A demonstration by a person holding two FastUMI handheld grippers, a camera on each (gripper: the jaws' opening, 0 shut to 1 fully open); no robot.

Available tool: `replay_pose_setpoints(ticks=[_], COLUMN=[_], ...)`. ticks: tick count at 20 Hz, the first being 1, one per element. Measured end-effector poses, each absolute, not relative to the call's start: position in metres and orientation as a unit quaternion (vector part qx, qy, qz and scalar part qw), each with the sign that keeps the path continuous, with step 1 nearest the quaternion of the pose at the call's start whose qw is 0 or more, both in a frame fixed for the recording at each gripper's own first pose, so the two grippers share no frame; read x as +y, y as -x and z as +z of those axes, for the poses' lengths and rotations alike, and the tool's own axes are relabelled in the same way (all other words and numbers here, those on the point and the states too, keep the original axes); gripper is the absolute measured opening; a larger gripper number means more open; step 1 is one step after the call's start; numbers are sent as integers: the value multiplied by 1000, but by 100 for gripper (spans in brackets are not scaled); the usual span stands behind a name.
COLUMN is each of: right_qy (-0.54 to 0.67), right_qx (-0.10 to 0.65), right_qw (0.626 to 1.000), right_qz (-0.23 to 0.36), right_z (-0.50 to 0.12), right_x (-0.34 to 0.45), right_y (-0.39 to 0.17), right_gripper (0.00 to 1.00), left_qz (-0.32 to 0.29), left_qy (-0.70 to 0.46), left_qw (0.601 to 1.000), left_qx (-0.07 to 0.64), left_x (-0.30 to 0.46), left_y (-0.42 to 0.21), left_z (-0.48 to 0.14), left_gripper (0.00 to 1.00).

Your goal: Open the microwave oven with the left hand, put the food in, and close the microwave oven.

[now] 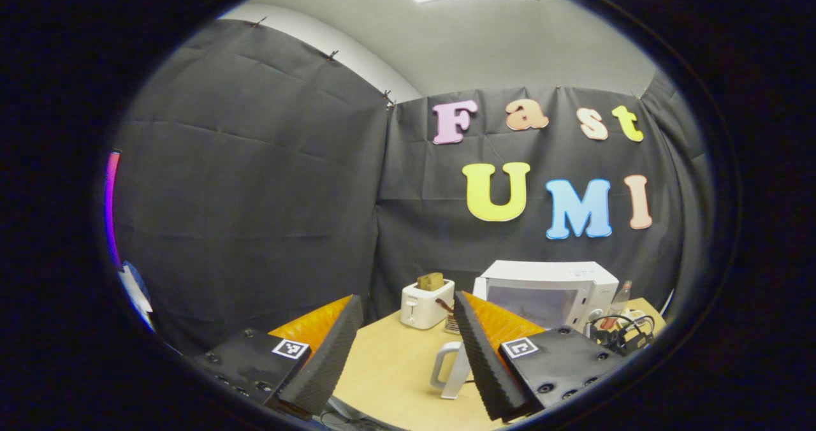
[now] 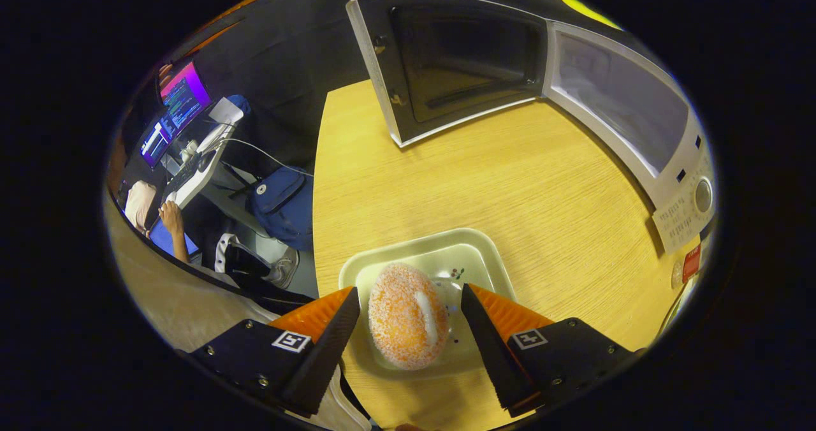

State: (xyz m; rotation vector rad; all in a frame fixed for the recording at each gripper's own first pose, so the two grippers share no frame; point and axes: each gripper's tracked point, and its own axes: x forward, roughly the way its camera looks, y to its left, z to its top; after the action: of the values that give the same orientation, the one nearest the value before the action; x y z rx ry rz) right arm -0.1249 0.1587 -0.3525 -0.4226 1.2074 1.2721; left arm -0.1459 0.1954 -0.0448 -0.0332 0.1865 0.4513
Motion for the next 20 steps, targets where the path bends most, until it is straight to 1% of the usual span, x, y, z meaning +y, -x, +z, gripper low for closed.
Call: replay_pose_setpoints(ticks=[3,4,5,6,7,8,10,11,12,13,14,15,16,17,18,20], right_qy=[192,190,189,192,194,192,184,182,179,173,163,148,133,119,115,132], right_qx=[537,541,539,533,522,509,485,471,457,444,432,421,413,402,391,360], right_qw=[613,614,618,624,636,651,682,698,714,730,745,760,775,790,803,824], right_qz=[547,542,541,538,534,529,515,507,499,490,482,472,459,448,435,416], right_z=[-365,-361,-360,-359,-355,-349,-332,-322,-313,-300,-289,-275,-264,-253,-245,-234], right_x=[156,155,158,158,160,164,175,179,185,191,199,207,213,219,220,220], right_y=[131,130,130,129,123,117,100,89,79,65,54,41,28,12,-2,-34], right_gripper=[99,94,75,75,75,75,75,75,75,75,75,75,75,75,75,74], left_qz=[222,221,220,220,218,215,207,202,197,192,189,186,182,180,177,174], left_qy=[16,17,19,23,28,33,39,41,41,41,40,38,35,33,33,36], left_qw=[971,971,971,972,972,973,974,975,976,978,979,980,981,982,982,983], left_qx=[88,87,86,83,81,80,80,80,78,75,72,66,60,56,54,53], left_x=[198,198,199,200,200,201,202,202,202,202,202,202,202,202,202,204], left_y=[145,142,140,140,137,135,128,124,120,115,115,112,108,106,103,102], left_z=[-43,-43,-43,-44,-44,-46,-51,-51,-52,-51,-51,-47,-41,-39,-38,-39], left_gripper=[91,94,97,97,91,94,94,91,91,94,94,91,91,94,91,92])
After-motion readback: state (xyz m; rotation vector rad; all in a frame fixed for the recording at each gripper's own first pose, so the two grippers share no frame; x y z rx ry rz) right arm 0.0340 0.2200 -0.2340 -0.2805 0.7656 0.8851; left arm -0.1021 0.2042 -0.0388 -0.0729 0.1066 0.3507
